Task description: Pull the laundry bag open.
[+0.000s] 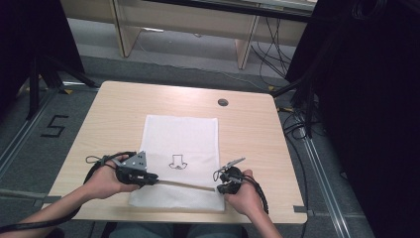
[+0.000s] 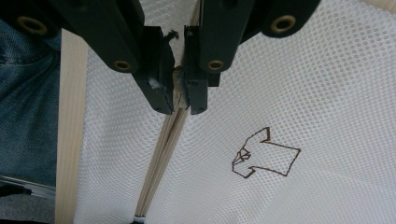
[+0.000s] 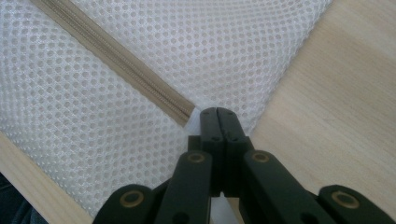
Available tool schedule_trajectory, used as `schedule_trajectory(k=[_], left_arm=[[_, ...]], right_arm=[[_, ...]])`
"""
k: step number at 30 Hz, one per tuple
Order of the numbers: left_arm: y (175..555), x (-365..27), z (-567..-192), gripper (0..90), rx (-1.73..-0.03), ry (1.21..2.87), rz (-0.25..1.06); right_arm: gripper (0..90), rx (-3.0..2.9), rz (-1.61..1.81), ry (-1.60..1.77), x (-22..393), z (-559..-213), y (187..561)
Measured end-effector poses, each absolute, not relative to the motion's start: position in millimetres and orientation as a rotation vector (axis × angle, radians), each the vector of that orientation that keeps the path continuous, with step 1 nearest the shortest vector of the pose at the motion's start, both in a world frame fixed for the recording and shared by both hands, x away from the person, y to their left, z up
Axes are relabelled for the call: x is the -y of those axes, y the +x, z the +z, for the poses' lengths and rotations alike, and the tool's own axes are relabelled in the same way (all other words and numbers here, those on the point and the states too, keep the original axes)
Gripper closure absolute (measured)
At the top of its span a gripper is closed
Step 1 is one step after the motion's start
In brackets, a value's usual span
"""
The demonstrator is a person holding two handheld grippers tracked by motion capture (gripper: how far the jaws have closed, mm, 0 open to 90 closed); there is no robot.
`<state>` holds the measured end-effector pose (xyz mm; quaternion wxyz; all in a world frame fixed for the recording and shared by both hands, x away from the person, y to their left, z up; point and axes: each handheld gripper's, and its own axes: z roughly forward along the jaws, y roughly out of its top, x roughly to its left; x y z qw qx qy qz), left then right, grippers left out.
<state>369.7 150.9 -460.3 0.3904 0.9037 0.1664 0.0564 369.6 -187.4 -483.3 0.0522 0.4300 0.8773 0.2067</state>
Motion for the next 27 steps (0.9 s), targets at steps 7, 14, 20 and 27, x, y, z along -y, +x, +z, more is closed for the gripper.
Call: schedule_trajectory(k=[7,14,20,27], left_arm=[[370.2,-153.6,-461.2,82.0,-0.429,2.316,0.145],[369.1,-154.2,-462.8,82.0,-0.445,2.294,0.128],[369.5,-156.8,-463.4,82.0,-0.454,2.289,0.121],[369.1,-157.2,-463.8,82.0,-0.453,2.284,0.113]], right_arm=[[90.0,-2.673,0.633,1.314,187.4,-483.5,369.5],[90.0,-2.672,0.631,1.313,186.9,-483.4,369.3],[90.0,-2.673,0.636,1.309,187.5,-483.6,369.8],[90.0,-2.673,0.633,1.308,187.0,-483.4,369.5]])
